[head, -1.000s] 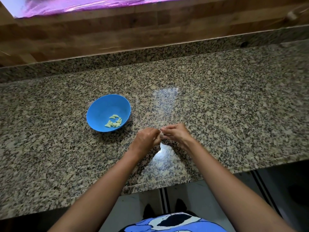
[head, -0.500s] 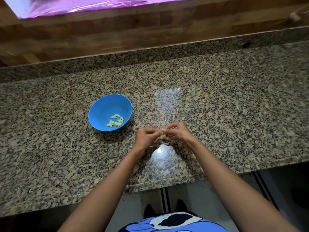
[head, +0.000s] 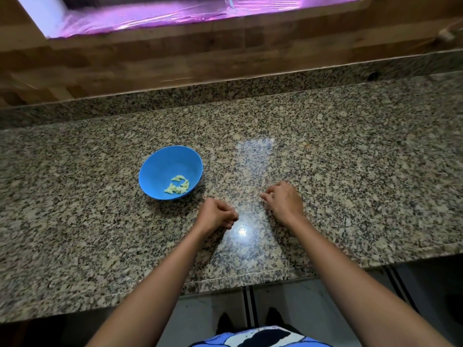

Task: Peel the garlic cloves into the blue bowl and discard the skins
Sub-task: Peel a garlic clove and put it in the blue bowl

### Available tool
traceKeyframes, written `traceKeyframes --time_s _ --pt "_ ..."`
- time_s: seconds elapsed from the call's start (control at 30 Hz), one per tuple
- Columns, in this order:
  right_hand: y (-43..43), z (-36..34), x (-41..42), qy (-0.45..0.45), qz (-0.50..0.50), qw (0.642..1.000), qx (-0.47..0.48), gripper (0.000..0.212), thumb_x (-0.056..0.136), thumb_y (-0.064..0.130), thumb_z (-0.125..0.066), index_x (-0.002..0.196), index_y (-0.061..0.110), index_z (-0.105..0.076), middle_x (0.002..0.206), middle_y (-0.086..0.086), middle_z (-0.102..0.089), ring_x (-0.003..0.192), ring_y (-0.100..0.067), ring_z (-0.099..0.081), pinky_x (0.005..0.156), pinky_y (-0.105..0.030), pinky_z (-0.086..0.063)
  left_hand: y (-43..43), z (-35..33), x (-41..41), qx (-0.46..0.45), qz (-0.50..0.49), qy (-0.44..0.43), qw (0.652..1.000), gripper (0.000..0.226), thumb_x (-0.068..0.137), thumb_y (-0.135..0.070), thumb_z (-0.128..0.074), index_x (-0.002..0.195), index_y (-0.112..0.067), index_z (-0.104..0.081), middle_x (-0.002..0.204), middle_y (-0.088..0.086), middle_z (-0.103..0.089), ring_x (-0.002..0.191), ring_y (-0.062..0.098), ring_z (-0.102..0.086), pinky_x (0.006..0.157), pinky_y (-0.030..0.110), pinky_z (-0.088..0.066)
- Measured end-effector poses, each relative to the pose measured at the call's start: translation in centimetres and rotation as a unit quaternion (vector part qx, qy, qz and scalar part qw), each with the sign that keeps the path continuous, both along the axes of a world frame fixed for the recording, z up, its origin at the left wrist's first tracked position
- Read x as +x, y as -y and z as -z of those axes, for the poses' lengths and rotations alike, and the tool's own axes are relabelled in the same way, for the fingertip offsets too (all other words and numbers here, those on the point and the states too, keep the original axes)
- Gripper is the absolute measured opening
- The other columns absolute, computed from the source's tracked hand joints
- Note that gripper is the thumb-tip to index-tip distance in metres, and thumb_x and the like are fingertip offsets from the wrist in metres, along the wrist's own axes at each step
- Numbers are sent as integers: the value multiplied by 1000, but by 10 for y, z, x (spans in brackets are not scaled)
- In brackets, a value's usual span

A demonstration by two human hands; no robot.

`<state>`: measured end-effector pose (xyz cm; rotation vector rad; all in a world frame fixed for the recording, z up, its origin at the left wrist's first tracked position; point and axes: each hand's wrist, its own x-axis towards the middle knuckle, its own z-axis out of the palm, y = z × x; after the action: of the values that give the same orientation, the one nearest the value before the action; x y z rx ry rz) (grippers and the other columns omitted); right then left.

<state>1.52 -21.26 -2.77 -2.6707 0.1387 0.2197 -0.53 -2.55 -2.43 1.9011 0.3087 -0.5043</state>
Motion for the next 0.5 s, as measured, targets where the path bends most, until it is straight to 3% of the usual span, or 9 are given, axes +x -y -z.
traceKeyframes --time_s 0.03,0.1,0.23,0.33,0.4,0.43,0.5 --pt "-3 2 -2 31 -5 999 -27 34 90 37 -54 116 16 -59 127 -5 -52 114 -19 -50 101 -37 -40 1 0 3 6 -9 -11 1000 16 81 0 -70 90 13 -67 74 16 -70 55 17 -64 57 27 -58" --pt "-11 2 -9 89 -19 996 -19 35 93 30 -51 127 19 -51 136 -2 -46 129 -19 -38 113 -41 -25 5 -1 9 46 -20 -23 998 13 78 -1 -73 84 10 -68 70 14 -70 55 20 -66 59 32 -59" --pt "-22 3 -18 126 -53 990 23 37 95 24 -48 132 20 -48 135 1 -48 128 -13 -39 111 -28 -18 17 -6 13 194 44 33 980 12 78 -9 -74 78 1 -68 70 7 -69 63 17 -68 60 29 -58" --pt "-22 5 -17 147 -32 988 29 30 94 33 -49 117 18 -61 132 0 -51 125 -14 -42 109 -29 -19 28 -5 7 312 99 90 941 10 84 -12 -70 78 -4 -66 74 6 -67 70 17 -65 57 24 -51" --pt "-20 5 -17 155 -18 987 33 24 90 32 -56 101 15 -69 130 0 -53 124 -16 -43 109 -32 -21 30 -1 2 349 117 123 922 9 87 -11 -65 80 -5 -65 75 7 -67 71 18 -64 62 28 -55" --pt "-20 4 -18 159 -22 986 38 18 87 27 -61 98 15 -70 129 0 -55 123 -16 -45 109 -32 -24 26 1 0 328 111 123 930 8 87 -10 -65 82 -5 -65 76 8 -67 70 18 -64 64 30 -56" --pt "-22 2 -21 137 -59 984 95 19 86 15 -63 104 16 -67 124 -1 -58 116 -15 -52 104 -29 -37 15 2 -1 144 35 65 987 9 85 -5 -66 87 4 -67 75 12 -67 61 16 -63 56 25 -54"
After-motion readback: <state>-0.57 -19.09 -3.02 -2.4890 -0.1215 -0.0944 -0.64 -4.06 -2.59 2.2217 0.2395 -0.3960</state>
